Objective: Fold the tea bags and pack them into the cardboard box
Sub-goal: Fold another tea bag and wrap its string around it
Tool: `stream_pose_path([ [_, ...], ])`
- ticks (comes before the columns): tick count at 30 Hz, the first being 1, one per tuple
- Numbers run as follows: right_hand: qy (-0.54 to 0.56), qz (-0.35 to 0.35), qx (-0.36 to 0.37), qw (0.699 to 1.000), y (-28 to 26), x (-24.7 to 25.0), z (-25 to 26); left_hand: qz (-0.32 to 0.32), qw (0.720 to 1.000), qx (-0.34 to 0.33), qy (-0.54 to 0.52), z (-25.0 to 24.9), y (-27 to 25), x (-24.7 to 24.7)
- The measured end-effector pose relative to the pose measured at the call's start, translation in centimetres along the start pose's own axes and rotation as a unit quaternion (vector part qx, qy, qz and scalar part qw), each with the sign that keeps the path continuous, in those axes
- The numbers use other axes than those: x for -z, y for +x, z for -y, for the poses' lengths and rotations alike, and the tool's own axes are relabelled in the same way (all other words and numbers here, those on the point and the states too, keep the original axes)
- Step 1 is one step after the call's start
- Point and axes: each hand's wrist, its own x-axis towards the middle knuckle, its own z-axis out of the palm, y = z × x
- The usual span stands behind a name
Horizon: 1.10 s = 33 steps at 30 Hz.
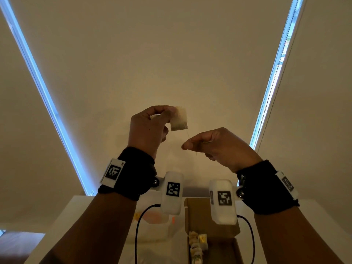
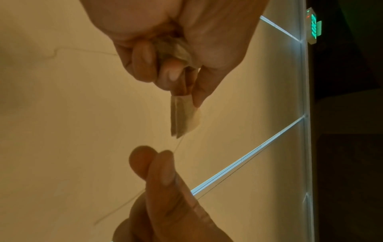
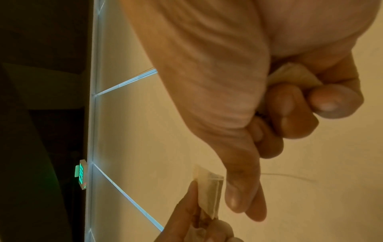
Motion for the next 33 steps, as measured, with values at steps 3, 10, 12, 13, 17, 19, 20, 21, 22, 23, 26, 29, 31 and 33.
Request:
stream_pose_path([
  [3,0.002,0.031,0.021,0.999,-0.3,-0.4,0.2,0.001,1.000,0.006,-0.004,0.2,0.0,-0.1],
  [10,-0.011,0.084,0.017,0.996,-0.1,-1.1,-0.5,0.051,0.992,0.074,-0.083,0.1,0.4,0.1],
  [12,0.014,0.070,0.017,0.997,0.0,-0.7,-0.5,0.098,0.987,0.095,-0.088,0.1,0.4,0.3],
  [13,0.024,0.061,0.017,0.998,0.1,-0.4,-0.5,0.121,0.984,0.101,-0.088,0.1,0.3,0.4],
  [17,0.065,0.042,0.019,0.997,0.7,1.1,0.1,0.156,0.983,0.083,-0.054,0.2,0.0,0.6],
  [19,0.069,0.034,0.025,0.997,1.1,1.6,0.5,0.154,0.987,0.045,-0.003,0.4,-0.1,0.7],
  [20,0.067,0.029,0.025,0.997,1.3,1.7,0.7,0.154,0.987,0.018,0.034,0.4,-0.1,0.7],
  [21,0.067,0.023,0.021,0.997,1.5,1.9,0.8,0.153,0.986,-0.012,0.071,0.4,-0.2,0.6],
  [22,0.070,0.014,0.013,0.997,1.8,2.0,0.9,0.153,0.982,-0.040,0.102,0.4,-0.3,0.5],
  [23,0.070,0.003,0.003,0.998,2.0,2.2,1.0,0.153,0.979,-0.063,0.123,0.4,-0.4,0.4],
  [26,0.028,-0.031,-0.010,0.999,2.5,2.3,1.2,0.149,0.967,-0.114,0.174,0.3,-0.4,0.2],
  [29,-0.016,-0.067,-0.003,0.998,2.6,2.2,1.4,0.136,0.951,-0.145,0.236,1.0,0.0,0.2],
  [31,-0.020,-0.079,-0.002,0.997,2.6,1.9,1.3,0.124,0.946,-0.155,0.258,1.4,0.2,0.2],
  [33,-0.008,-0.084,-0.004,0.996,2.5,1.4,1.0,0.118,0.940,-0.164,0.275,1.6,0.5,0.2],
])
